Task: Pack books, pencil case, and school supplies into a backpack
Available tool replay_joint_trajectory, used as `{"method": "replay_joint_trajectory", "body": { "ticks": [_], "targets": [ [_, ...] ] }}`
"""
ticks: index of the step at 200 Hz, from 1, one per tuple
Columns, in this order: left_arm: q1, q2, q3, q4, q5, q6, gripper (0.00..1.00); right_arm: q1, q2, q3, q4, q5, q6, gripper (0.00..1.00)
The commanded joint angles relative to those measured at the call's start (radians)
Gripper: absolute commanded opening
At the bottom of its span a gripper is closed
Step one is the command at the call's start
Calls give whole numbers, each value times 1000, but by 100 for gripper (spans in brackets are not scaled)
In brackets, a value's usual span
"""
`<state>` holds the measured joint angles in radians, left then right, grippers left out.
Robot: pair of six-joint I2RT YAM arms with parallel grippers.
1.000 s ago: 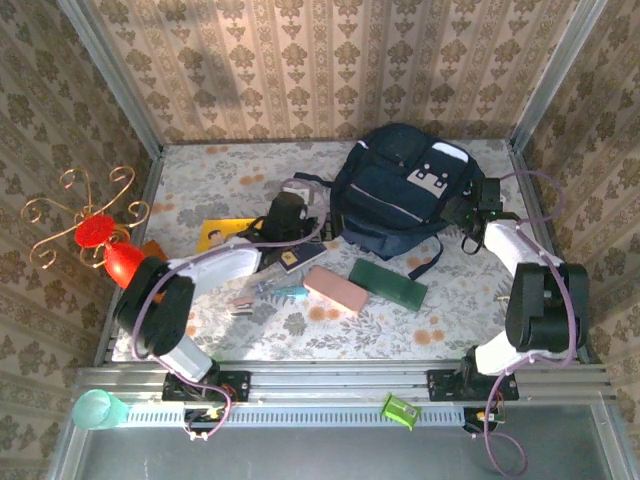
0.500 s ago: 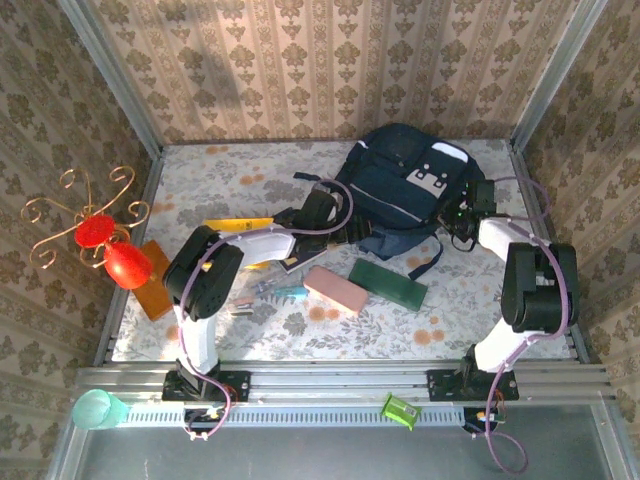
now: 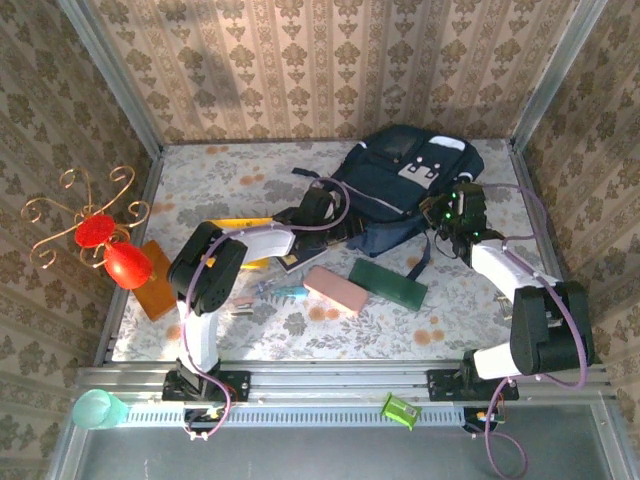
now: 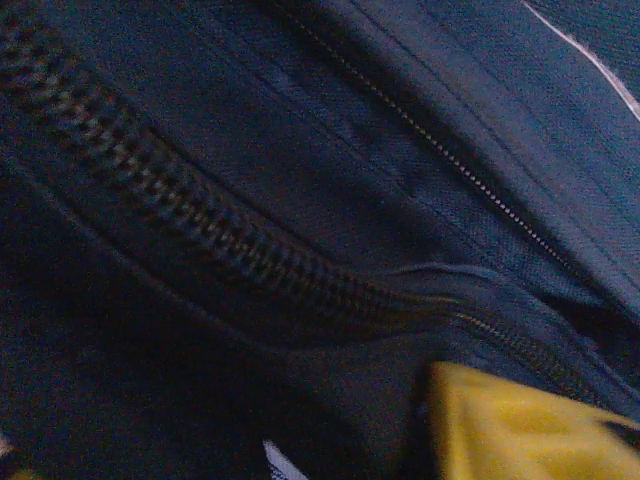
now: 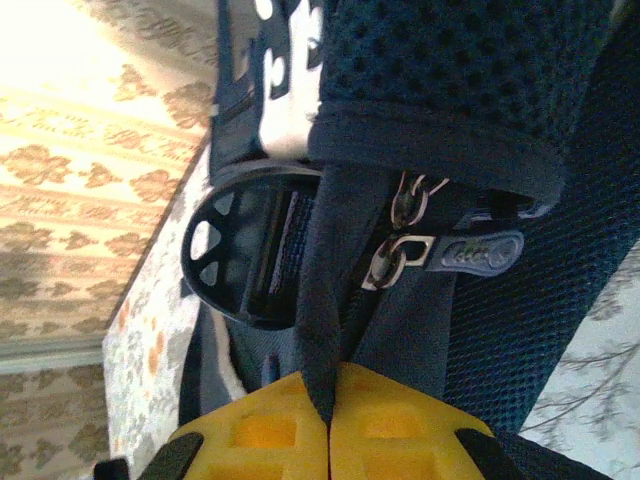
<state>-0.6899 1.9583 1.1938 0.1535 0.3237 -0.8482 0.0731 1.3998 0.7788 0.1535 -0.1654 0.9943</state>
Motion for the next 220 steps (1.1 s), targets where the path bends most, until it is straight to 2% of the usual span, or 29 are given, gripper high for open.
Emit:
{"method": "replay_joint_trajectory", "body": {
  "ticks": [1,22,48,63,78,104,123,158,190,209,220],
  "targets": [
    [50,-106,3,49,132,91,24,26,-45,18,-28,-107,-61,11],
    [91,-208,-11,-36,174,199,11,-15,-43,62,-230,-133,-225,17],
    [137,-290,-4,-98,279,262,0,-124,-42,39,-329,-243,-300,36],
    [160,-307,4,-85,365,240,0,-170,-58,15,-345,-265,-299,53],
    [167,-321,15,-85,373,226,0,-186,-77,-6,-344,-277,-289,70],
    [168,-332,33,-102,373,219,0,-190,-87,-24,-338,-280,-267,83],
    [170,-342,35,-116,367,224,0,-218,-94,-65,-279,-258,-198,87],
    [188,-344,19,-101,380,212,0,-248,-36,-164,24,-302,53,91],
    [215,-331,-6,-53,415,180,0,-247,82,-142,167,-290,137,91],
    [227,-325,-14,-44,423,177,0,-246,156,-112,247,-295,157,86],
    [228,-315,-15,-45,422,182,0,-246,192,-94,268,-293,168,74]
  ]
}}
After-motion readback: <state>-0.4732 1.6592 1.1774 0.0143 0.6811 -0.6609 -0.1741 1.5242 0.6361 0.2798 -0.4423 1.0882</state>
